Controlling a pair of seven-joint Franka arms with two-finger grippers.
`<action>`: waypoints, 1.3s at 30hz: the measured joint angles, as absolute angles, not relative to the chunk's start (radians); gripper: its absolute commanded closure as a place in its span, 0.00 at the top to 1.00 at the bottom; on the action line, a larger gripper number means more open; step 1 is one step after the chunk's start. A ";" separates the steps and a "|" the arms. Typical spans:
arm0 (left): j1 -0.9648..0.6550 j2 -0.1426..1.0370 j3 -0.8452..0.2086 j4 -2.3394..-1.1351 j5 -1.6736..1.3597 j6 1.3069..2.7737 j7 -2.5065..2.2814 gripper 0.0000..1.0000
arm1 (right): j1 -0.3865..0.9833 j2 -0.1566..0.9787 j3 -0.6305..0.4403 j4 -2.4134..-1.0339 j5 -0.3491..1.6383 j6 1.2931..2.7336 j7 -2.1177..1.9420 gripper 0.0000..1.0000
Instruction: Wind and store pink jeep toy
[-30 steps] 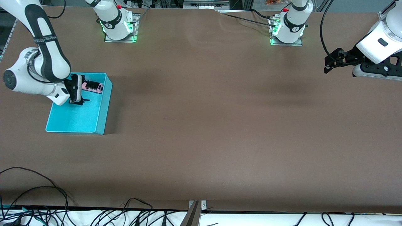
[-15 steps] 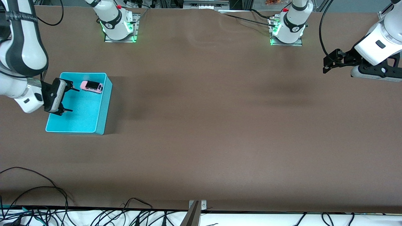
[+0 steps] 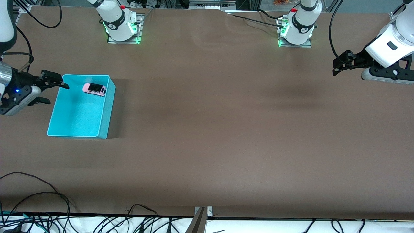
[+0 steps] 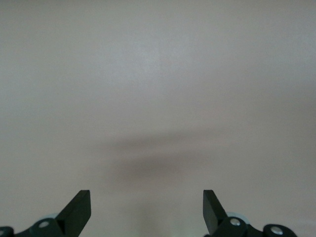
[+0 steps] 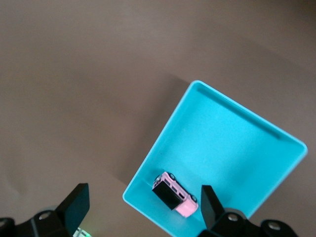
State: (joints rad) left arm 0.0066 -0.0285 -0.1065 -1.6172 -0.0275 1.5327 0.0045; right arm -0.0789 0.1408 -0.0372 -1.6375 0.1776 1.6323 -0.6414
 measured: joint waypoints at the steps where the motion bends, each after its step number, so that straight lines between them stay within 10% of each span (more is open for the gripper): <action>1: 0.007 -0.029 -0.107 -1.617 -0.028 1.533 0.005 1.00 | -0.078 0.141 -0.037 -1.629 0.170 1.627 -0.609 1.00; 27: 0.028 -0.029 -0.107 -1.618 -0.047 1.533 0.005 1.00 | -0.008 0.139 -0.034 -1.455 -0.016 1.518 0.019 1.00; 39: 0.028 -0.029 -0.108 -1.618 -0.048 1.533 0.005 1.00 | -0.006 0.012 -0.024 -1.590 -0.016 1.534 0.027 1.00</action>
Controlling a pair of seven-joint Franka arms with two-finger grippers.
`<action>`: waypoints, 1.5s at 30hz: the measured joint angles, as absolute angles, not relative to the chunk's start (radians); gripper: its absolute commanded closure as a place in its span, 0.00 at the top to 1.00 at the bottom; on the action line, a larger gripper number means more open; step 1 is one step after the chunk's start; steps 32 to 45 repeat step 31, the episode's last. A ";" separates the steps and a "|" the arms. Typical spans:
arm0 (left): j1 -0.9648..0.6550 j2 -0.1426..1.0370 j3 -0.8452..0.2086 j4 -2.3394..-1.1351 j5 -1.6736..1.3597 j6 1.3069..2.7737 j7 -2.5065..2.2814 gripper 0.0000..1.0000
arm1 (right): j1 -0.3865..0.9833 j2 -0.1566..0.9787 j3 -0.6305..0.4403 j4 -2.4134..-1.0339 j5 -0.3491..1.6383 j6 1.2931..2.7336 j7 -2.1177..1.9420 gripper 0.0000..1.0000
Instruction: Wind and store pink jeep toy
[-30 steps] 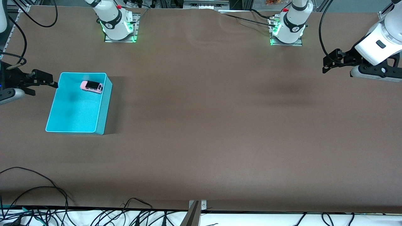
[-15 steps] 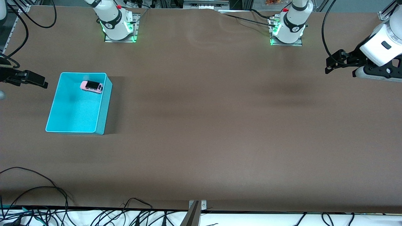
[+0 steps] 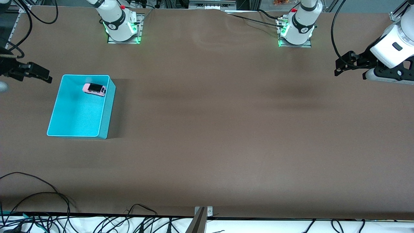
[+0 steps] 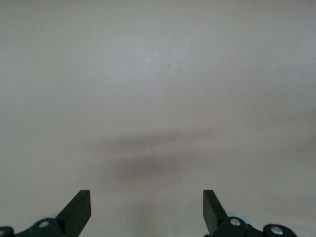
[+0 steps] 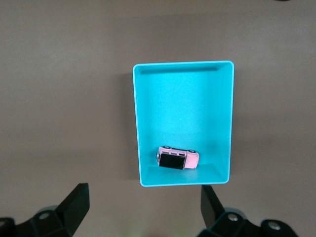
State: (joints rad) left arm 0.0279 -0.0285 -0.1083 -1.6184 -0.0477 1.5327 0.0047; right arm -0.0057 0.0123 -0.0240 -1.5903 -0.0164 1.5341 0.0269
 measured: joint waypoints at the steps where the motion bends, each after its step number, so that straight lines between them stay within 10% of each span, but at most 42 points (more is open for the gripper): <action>1: 0.028 -0.029 -0.108 -1.618 -0.048 1.533 0.005 1.00 | -0.006 -0.010 -0.024 -1.617 -0.016 1.539 0.027 1.00; 45: 0.027 -0.029 -0.113 -1.618 -0.048 1.533 0.005 1.00 | -0.006 -0.061 -0.004 -1.693 -0.018 1.591 0.025 1.00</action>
